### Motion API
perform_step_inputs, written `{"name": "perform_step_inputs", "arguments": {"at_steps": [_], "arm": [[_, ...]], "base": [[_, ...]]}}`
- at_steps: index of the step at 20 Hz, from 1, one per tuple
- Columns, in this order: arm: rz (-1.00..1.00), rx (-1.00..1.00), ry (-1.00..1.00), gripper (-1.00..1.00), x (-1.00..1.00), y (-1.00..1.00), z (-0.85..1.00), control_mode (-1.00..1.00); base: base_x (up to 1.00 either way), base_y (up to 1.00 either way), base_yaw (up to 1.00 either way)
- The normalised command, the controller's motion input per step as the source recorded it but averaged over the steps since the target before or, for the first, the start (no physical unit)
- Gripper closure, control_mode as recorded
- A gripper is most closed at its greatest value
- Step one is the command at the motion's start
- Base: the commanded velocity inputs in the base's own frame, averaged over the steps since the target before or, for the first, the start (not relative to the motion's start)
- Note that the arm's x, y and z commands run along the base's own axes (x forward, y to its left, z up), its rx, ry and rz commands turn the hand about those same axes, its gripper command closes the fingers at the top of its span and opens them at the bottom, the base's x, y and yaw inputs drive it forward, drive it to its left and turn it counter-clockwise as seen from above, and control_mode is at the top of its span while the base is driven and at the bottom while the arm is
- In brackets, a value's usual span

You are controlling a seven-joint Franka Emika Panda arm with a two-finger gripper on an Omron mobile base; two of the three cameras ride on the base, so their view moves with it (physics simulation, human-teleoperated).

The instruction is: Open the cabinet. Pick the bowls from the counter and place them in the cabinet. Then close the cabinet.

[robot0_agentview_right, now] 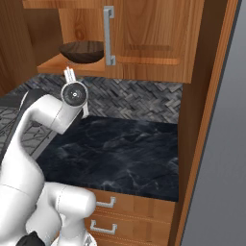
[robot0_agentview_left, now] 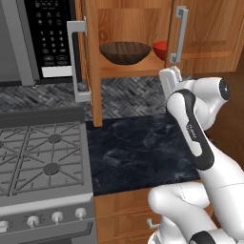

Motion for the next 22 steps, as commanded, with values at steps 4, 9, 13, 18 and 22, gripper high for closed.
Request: {"name": "perform_step_inputs", "arguments": {"at_steps": [4,9,13,18,22], "arm": [[0.00,0.00,0.00,-1.00,-0.65,0.00,0.04,-1.00],[0.00,0.00,0.00,-1.00,-0.53,0.03,0.10,-1.00],[0.00,0.00,0.00,-1.00,-0.42,0.46,-0.06,-1.00],[0.00,0.00,-0.20,-1.00,-0.34,0.61,-0.11,-1.00],[0.00,0.03,-0.25,-1.00,-0.45,0.30,-0.02,-1.00]], "base": [[0.00,0.00,0.00],[0.00,0.00,0.00],[0.00,0.00,0.00],[0.00,0.00,0.00],[0.00,0.00,0.00]]}}
